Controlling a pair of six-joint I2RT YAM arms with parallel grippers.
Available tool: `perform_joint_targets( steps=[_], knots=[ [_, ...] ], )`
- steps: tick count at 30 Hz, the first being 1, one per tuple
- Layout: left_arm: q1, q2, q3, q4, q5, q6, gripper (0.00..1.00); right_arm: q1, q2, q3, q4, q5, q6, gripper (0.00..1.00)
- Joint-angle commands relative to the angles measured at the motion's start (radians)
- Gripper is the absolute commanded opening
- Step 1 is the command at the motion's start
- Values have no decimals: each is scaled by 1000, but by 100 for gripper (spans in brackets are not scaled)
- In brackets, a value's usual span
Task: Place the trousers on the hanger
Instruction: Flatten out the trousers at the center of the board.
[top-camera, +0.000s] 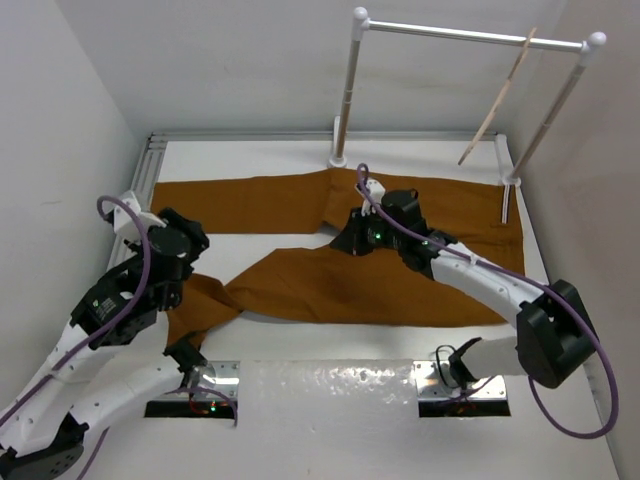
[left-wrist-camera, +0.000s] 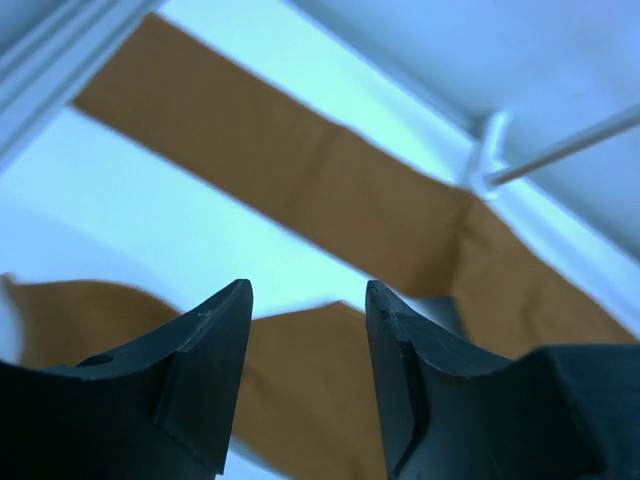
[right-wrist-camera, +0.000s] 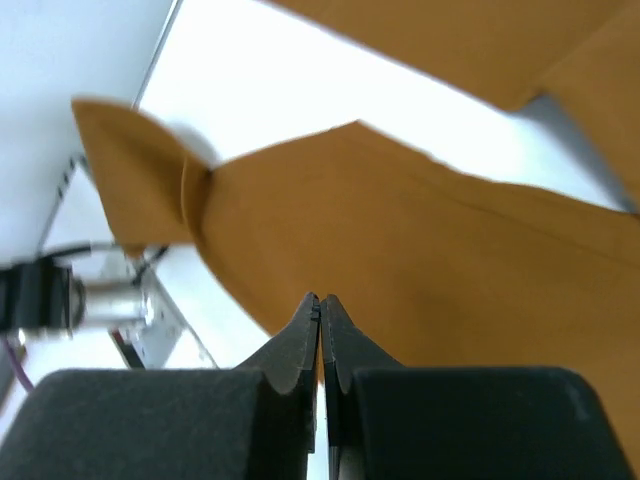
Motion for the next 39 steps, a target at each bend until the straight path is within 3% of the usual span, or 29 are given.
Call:
perform_joint_targets(
  steps=[1, 5, 7, 9, 11, 15, 22, 27, 39],
  knots=[
    [7, 17, -75, -160, -45, -54, 46, 41, -4, 4, -29, -8, -83, 2],
    [108, 135, -90, -33, 100, 79, 50, 44, -24, -37, -70, 9, -112, 3],
    [295, 224, -107, 51, 322, 182, 54, 44, -47, -82, -70, 32, -123, 3],
    [390, 278, -145, 87, 390, 262, 55, 44, -77, -112, -68, 61, -129, 4],
    [392, 298, -144, 73, 420, 264, 59, 44, -93, -123, -70, 89, -133, 4],
    [392, 316, -153, 61, 426, 251, 67, 44, -91, -131, -61, 120, -124, 4],
    [401, 499, -168, 51, 452, 221, 67, 44, -84, -151, -30, 105, -104, 5],
    [467, 539, -205, 73, 454, 184, 59, 44, -85, -154, -32, 112, -106, 5],
    [532, 570, -314, 148, 360, 80, 53, 44, -97, -162, -25, 106, -100, 5]
  ],
)
